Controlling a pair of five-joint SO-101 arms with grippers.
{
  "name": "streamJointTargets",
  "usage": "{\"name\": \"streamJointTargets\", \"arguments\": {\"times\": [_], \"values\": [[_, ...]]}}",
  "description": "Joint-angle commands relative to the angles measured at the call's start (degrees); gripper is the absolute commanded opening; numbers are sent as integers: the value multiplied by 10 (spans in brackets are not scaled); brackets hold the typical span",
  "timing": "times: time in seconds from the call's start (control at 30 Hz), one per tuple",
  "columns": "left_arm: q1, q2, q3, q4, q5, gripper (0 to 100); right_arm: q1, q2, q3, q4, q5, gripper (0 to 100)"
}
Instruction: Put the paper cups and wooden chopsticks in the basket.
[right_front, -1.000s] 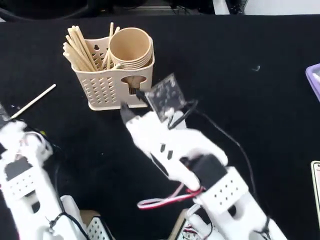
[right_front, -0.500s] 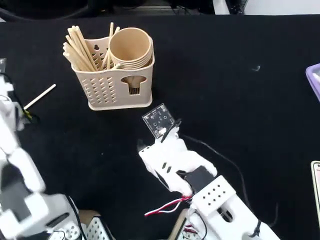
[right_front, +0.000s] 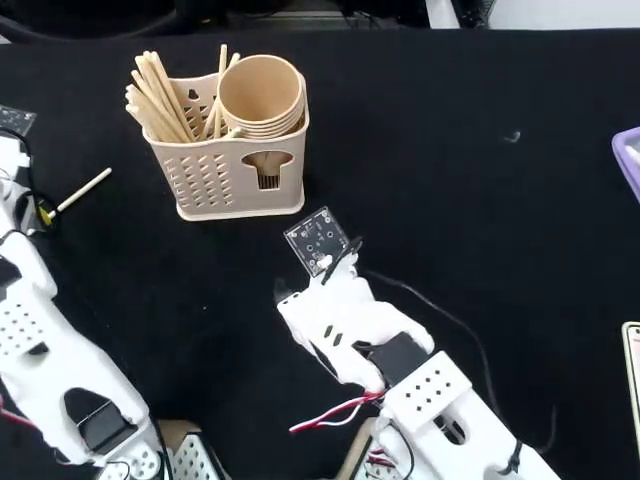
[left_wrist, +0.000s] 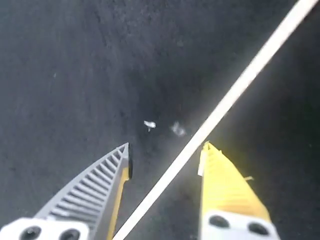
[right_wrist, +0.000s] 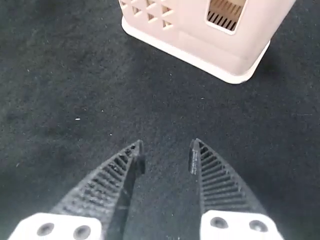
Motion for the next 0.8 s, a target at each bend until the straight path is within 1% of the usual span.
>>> {"name": "streamJointTargets", "arguments": {"times": [0.0,0.07,0.17,0.3,0.37,0.5,0.63,0.77], "values": [[0,39,-81,41,-23,230,11,-14,-2,-15,-1,159],[7,68,-108,92,-60,230,11,-14,-2,-16,-1,159],[13,105,-148,165,-94,216,11,-14,-2,-16,-1,159],[14,146,-213,259,-135,97,11,-14,-2,-16,-1,159],[14,160,-248,297,-142,29,11,-14,-2,-16,-1,159],[14,177,-315,375,-144,34,11,-14,-2,-16,-1,159],[7,165,-325,380,-141,30,11,-14,-2,-16,-1,160],[-10,118,-307,380,-140,30,11,-14,-2,-16,-1,160]]}}
